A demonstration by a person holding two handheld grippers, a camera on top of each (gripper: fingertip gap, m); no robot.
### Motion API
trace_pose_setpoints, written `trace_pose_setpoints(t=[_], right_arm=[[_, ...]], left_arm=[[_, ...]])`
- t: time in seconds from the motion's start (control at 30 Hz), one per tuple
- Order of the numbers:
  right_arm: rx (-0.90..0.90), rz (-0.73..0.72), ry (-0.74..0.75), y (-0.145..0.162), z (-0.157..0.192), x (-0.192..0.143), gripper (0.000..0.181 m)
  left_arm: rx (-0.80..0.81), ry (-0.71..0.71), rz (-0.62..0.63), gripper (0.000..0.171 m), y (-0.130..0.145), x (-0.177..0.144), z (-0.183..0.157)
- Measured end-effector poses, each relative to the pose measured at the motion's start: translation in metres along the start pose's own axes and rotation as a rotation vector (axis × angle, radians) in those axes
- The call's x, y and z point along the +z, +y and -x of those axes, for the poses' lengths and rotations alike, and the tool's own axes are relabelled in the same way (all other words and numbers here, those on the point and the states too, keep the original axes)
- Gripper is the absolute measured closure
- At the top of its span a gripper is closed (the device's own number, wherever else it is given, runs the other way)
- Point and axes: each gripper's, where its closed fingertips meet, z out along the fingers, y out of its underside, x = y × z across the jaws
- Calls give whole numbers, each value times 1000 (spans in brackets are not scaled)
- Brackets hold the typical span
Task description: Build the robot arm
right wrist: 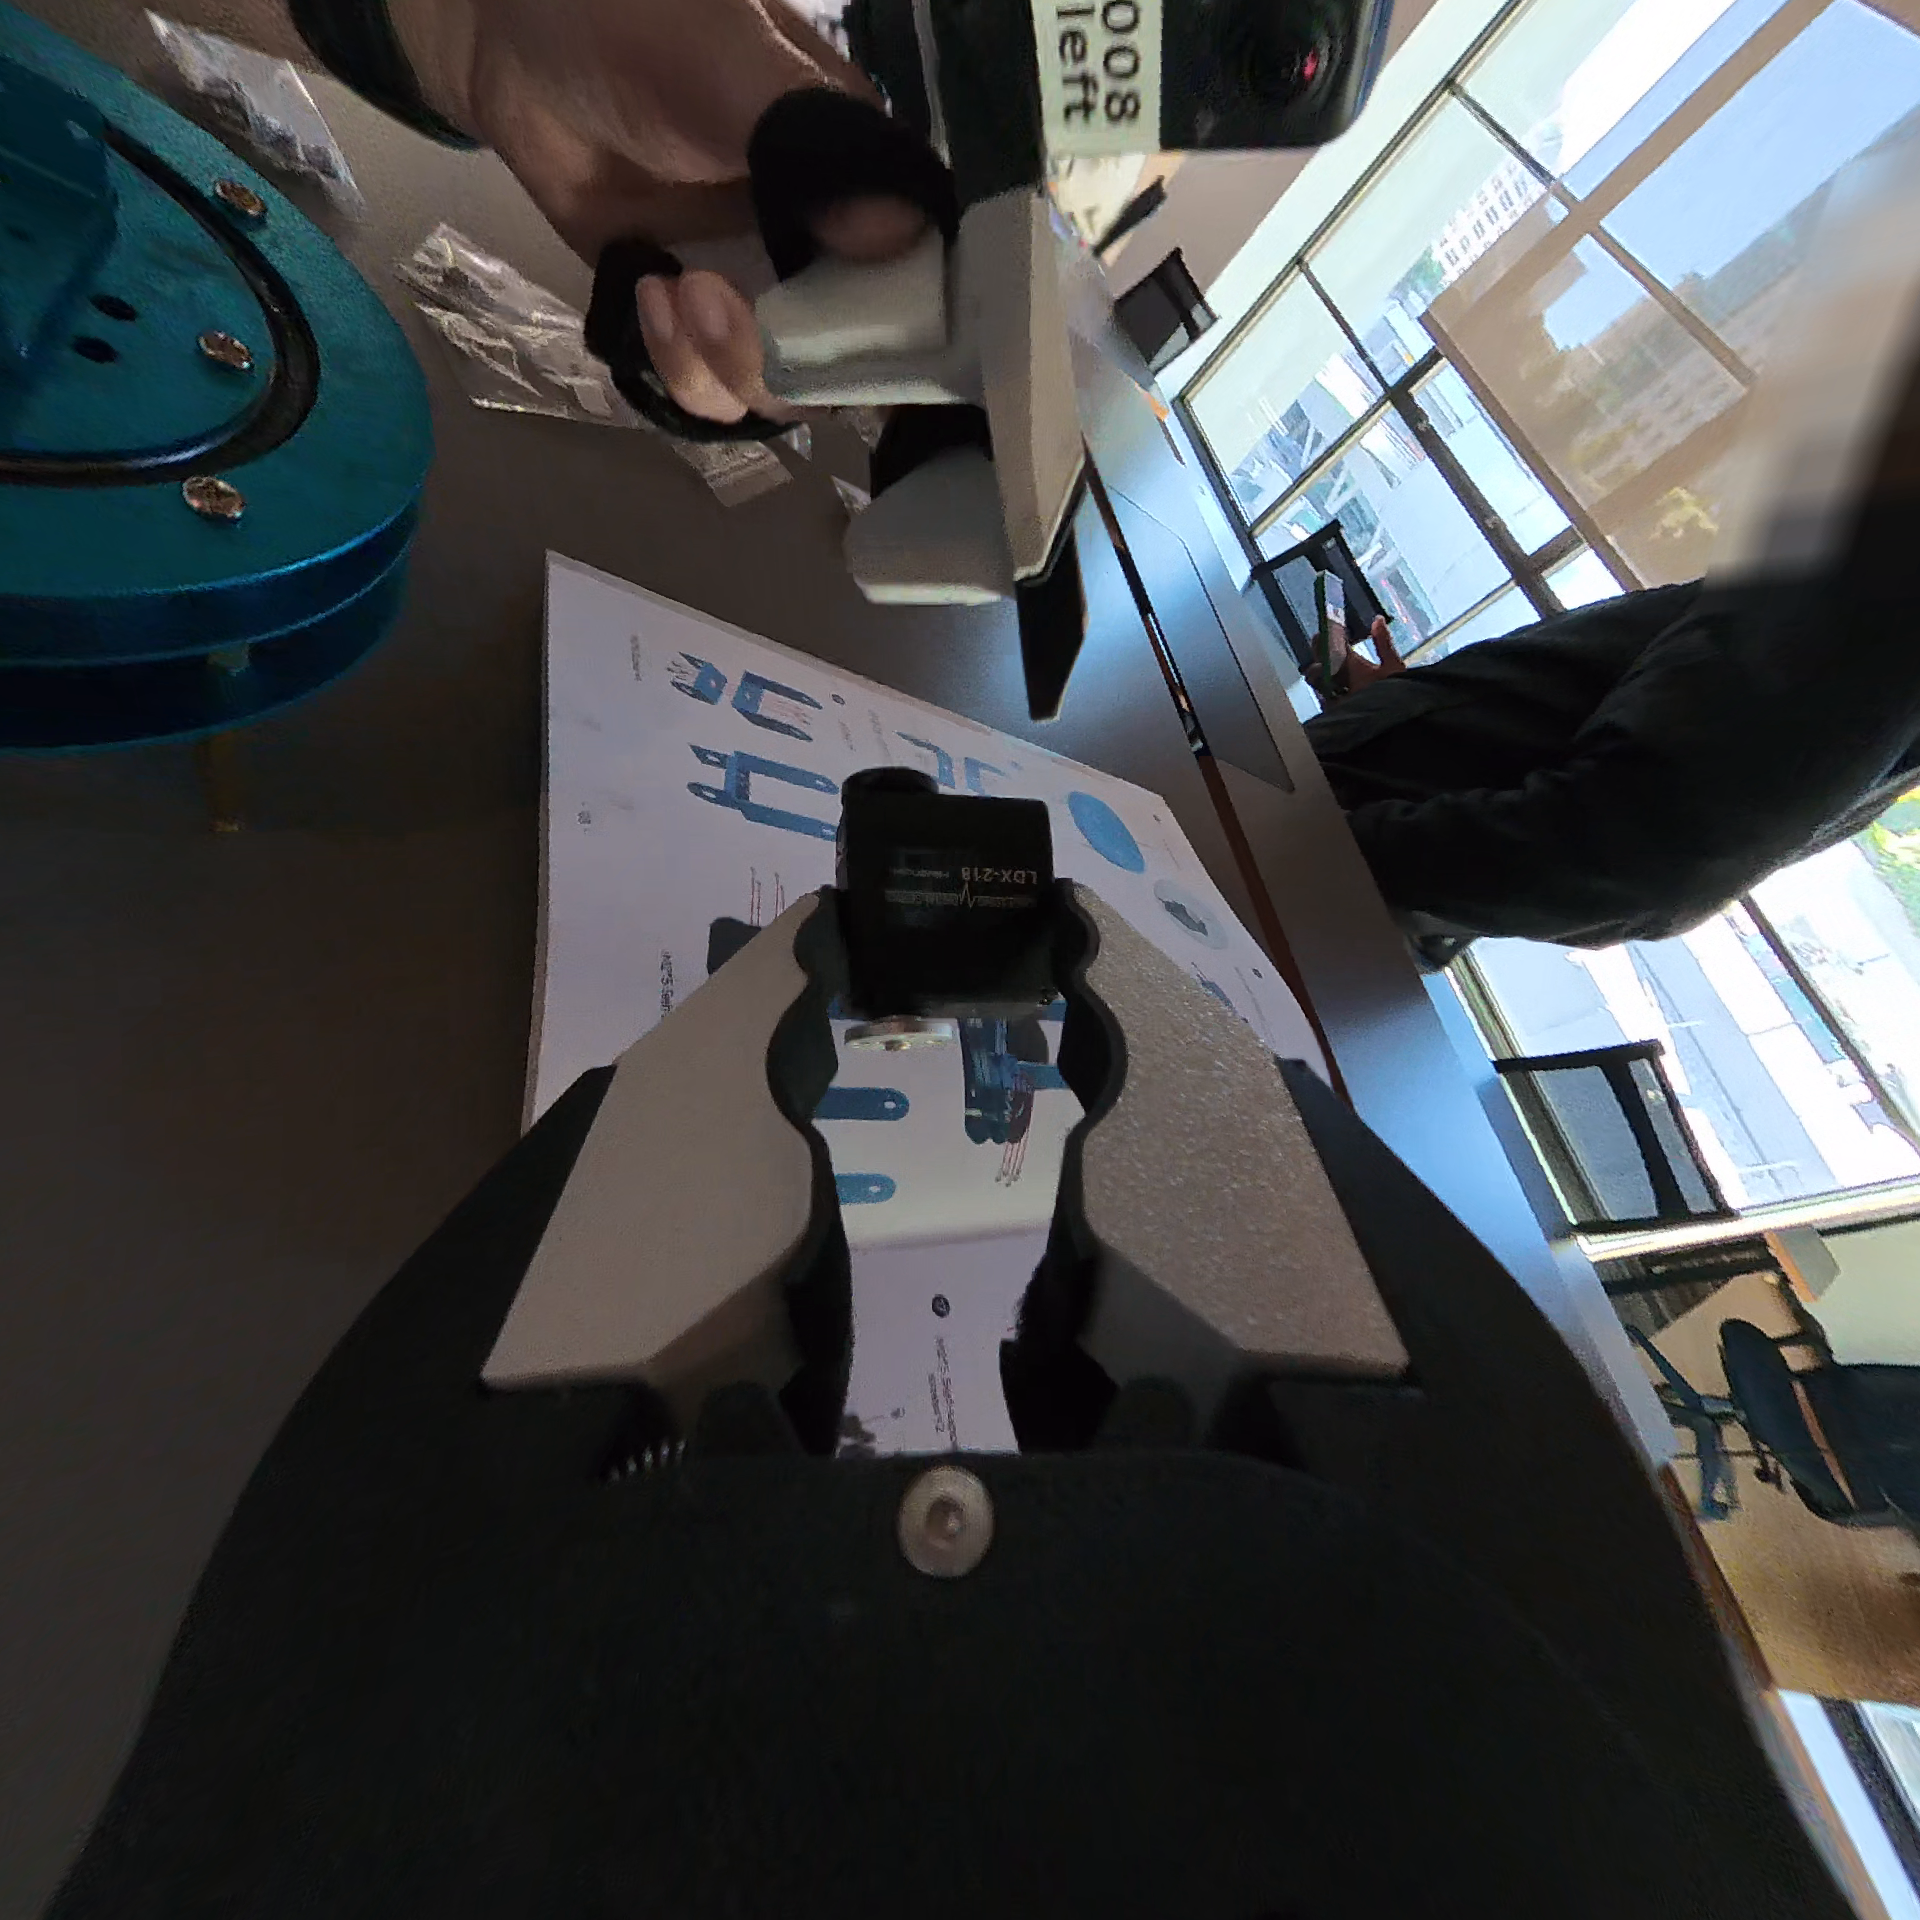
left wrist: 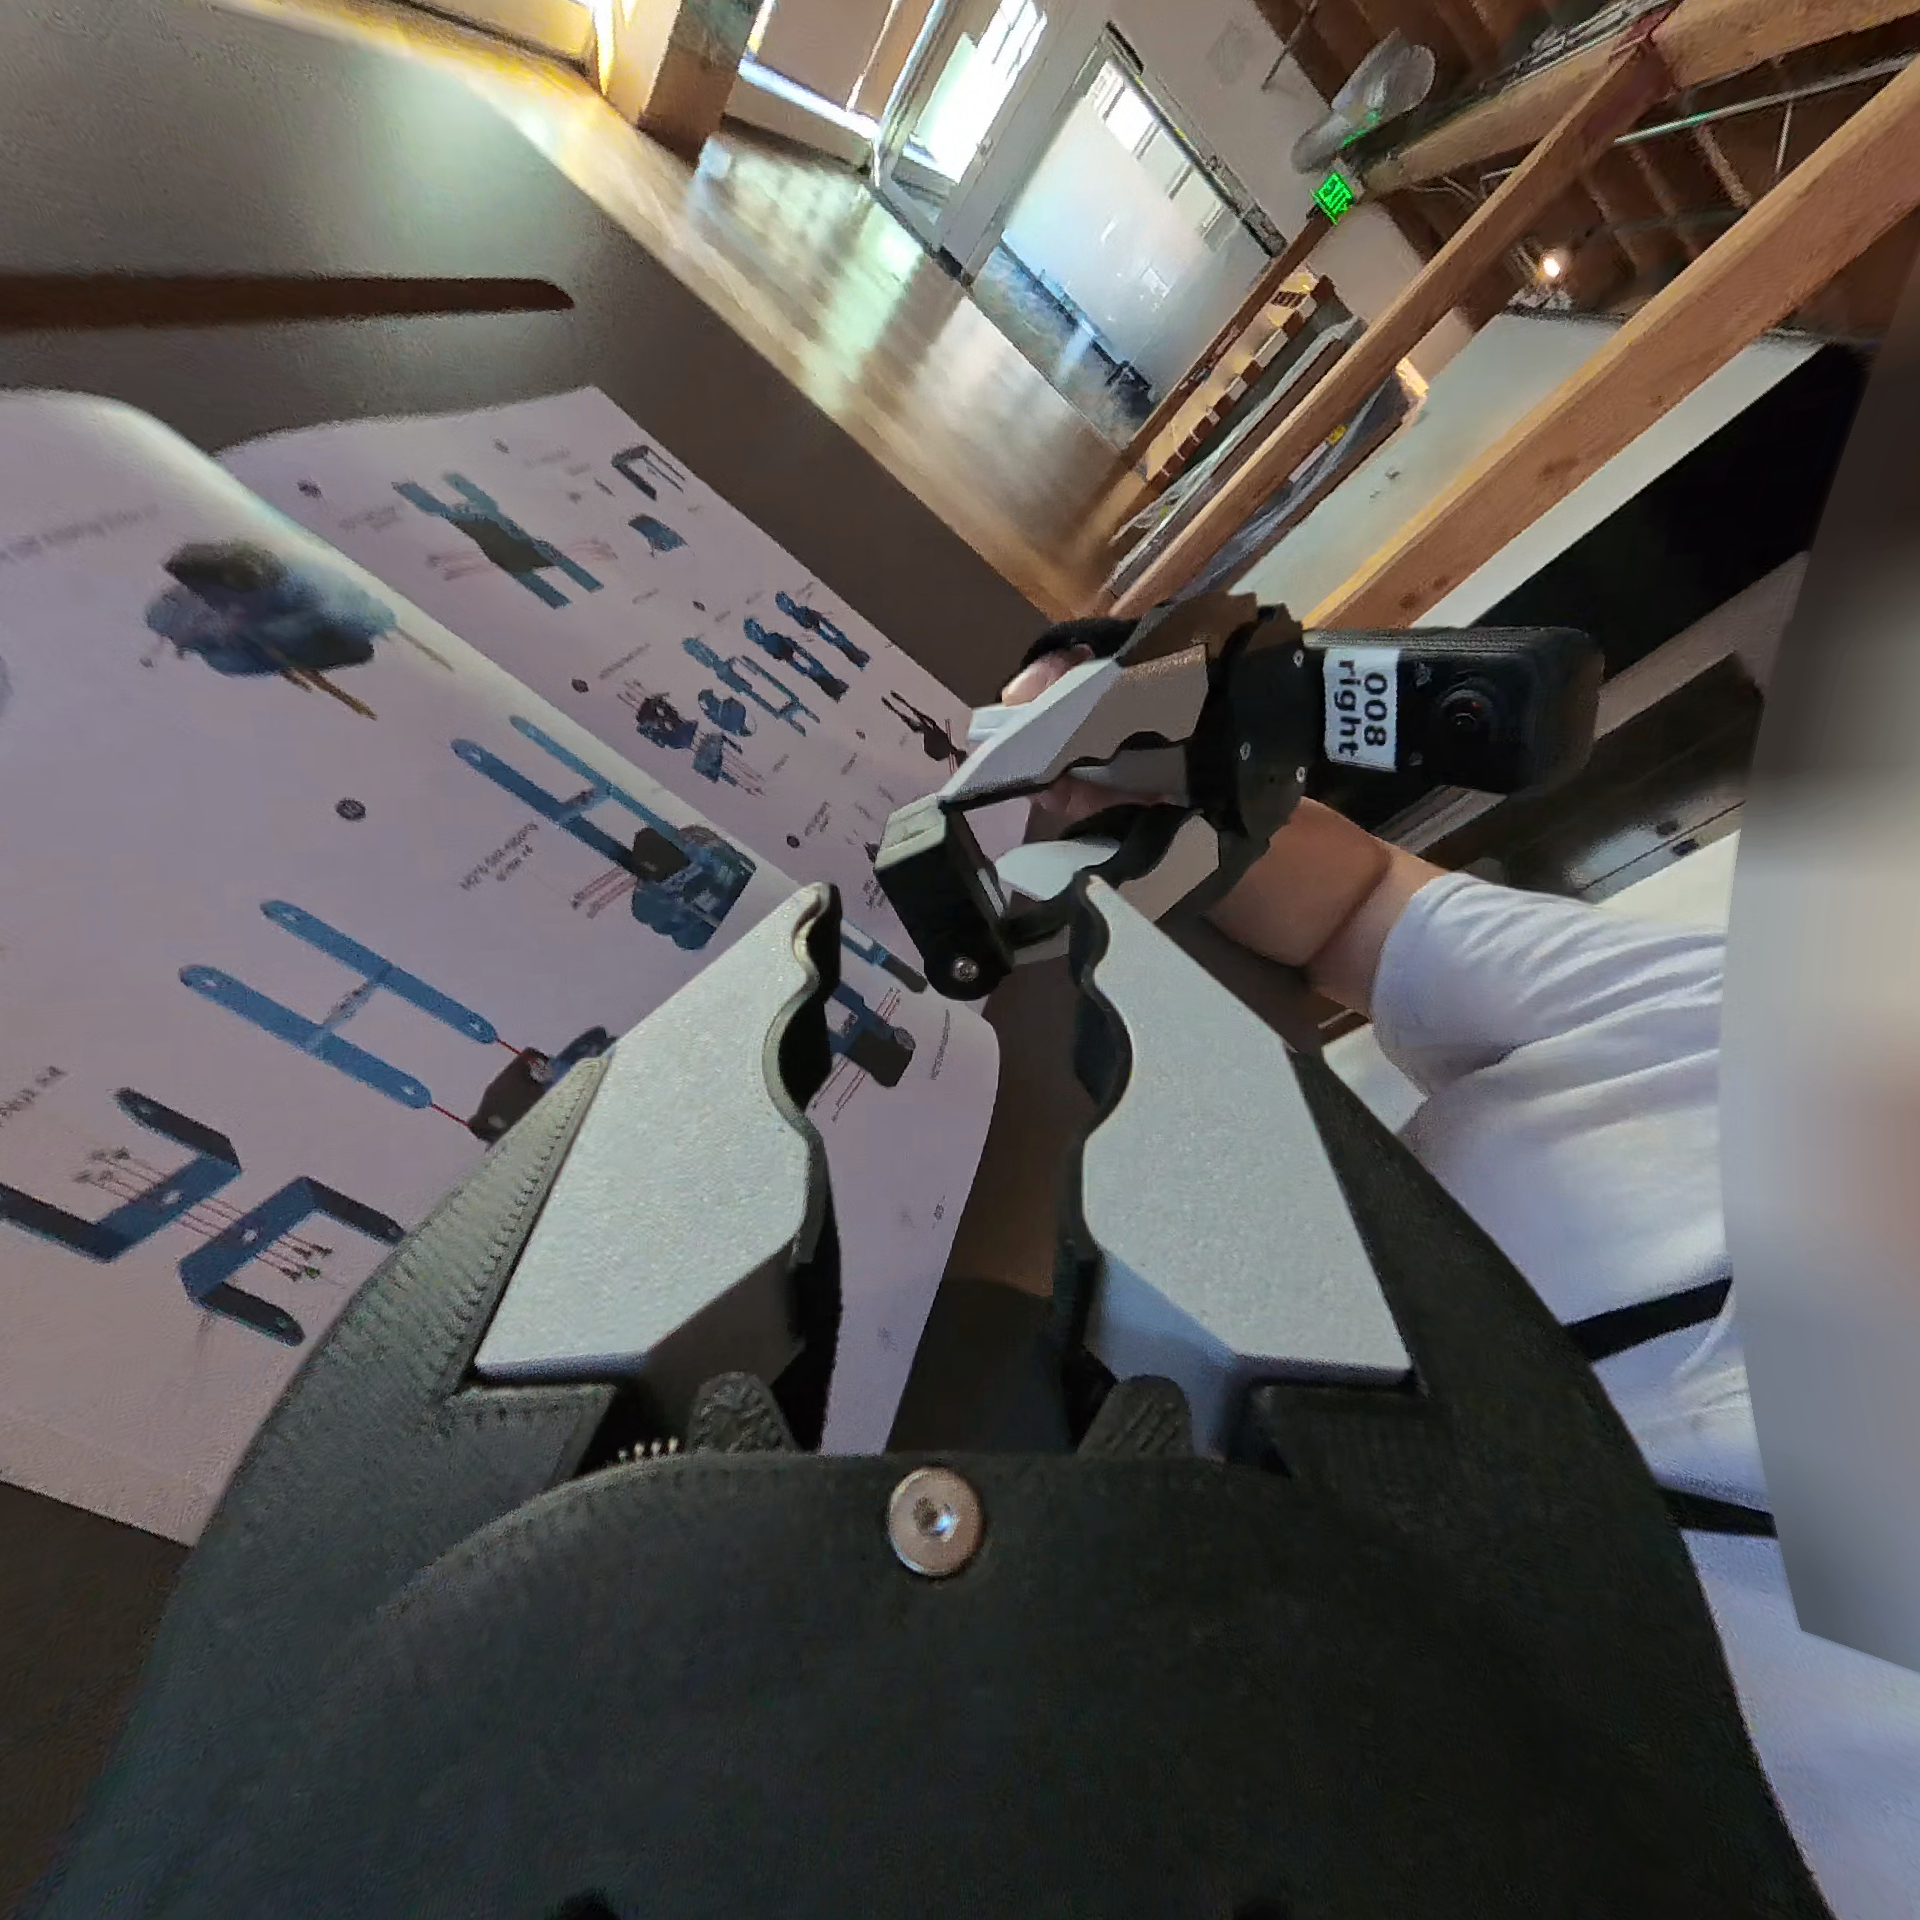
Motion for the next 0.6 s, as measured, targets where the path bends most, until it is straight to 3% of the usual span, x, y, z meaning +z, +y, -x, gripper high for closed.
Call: trace_pose_setpoints(t=[0.03,0.07,0.1,0.2,0.33,0.47,0.53,0.6], right_arm=[[8,-16,-6,-1,1,1,143],[9,-38,-44,-3,7,1,171],[4,-92,-2,-11,1,-3,181],[14,-88,-3,-11,-2,-6,181],[142,39,-139,20,10,7,181],[224,182,-293,53,5,35,124],[201,210,-468,66,13,45,110],[164,168,-539,66,2,57,103]], left_arm=[[-10,-1,-3,129,1,0,3],[-12,-13,-6,129,2,1,6],[-18,-27,3,128,4,2,8],[-42,-49,51,126,12,9,8],[-34,-128,105,126,25,12,20],[-16,-180,111,126,20,3,23],[0,-211,137,125,20,-3,25],[10,-233,167,123,21,-8,27]])
